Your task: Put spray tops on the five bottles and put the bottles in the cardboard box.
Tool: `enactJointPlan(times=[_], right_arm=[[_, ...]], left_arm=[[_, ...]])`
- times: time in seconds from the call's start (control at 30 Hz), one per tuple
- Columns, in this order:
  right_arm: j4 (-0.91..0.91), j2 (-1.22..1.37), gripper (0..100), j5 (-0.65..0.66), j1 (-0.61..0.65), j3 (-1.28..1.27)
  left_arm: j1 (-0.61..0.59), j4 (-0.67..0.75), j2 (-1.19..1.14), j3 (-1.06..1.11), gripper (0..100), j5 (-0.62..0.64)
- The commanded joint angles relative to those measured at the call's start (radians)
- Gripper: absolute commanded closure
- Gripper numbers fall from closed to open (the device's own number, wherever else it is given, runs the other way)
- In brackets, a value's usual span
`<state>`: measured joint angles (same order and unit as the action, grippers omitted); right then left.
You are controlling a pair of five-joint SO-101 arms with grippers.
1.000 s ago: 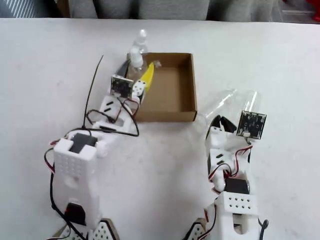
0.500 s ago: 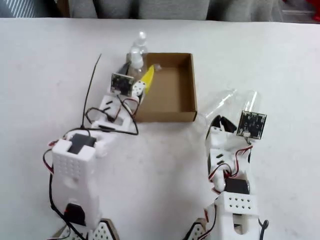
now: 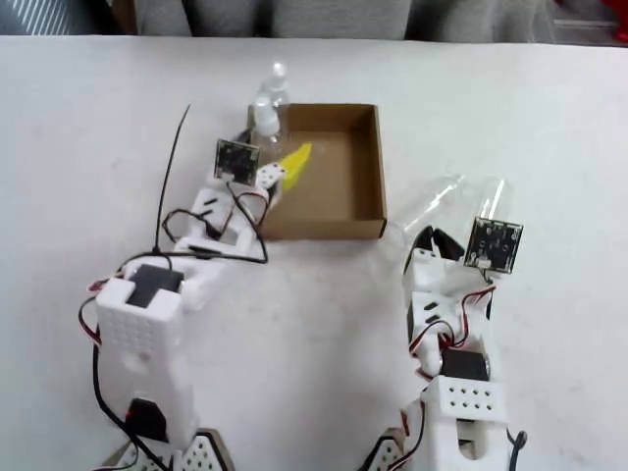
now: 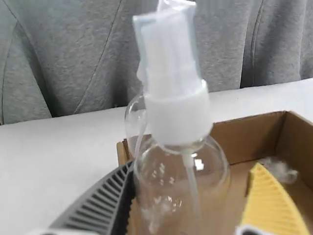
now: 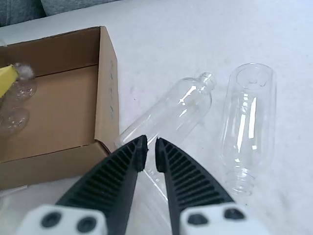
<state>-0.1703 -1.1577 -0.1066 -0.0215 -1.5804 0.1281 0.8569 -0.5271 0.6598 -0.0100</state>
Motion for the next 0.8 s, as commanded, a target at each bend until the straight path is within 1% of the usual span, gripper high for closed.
enactJointPlan(times=[0.0, 0.23, 0.47, 0.67, 0.7, 0.77], right_arm=[[0.021, -0.012, 97.8, 0.006, -0.004, 0.005], [0.019, -0.010, 97.8, 0.006, -0.004, 0.005], [0.021, -0.010, 97.8, 0.006, -0.004, 0.005], [0.021, -0.010, 97.8, 0.006, -0.004, 0.005], [0.021, -0.010, 97.8, 0.006, -0.004, 0.005], [0.021, -0.010, 97.8, 0.006, -0.004, 0.005]], left_arm=[[-0.012, -0.043, 0.067, -0.012, 58, 0.003], [-0.013, -0.044, 0.097, -0.006, 58, 0.003], [-0.008, -0.046, 0.265, 0.089, 58, 0.003], [0.001, -0.048, 0.427, 0.218, 58, 0.003], [0.005, -0.058, 0.456, 0.241, 58, 0.003], [0.008, -0.129, 0.518, 0.273, 58, 0.003]])
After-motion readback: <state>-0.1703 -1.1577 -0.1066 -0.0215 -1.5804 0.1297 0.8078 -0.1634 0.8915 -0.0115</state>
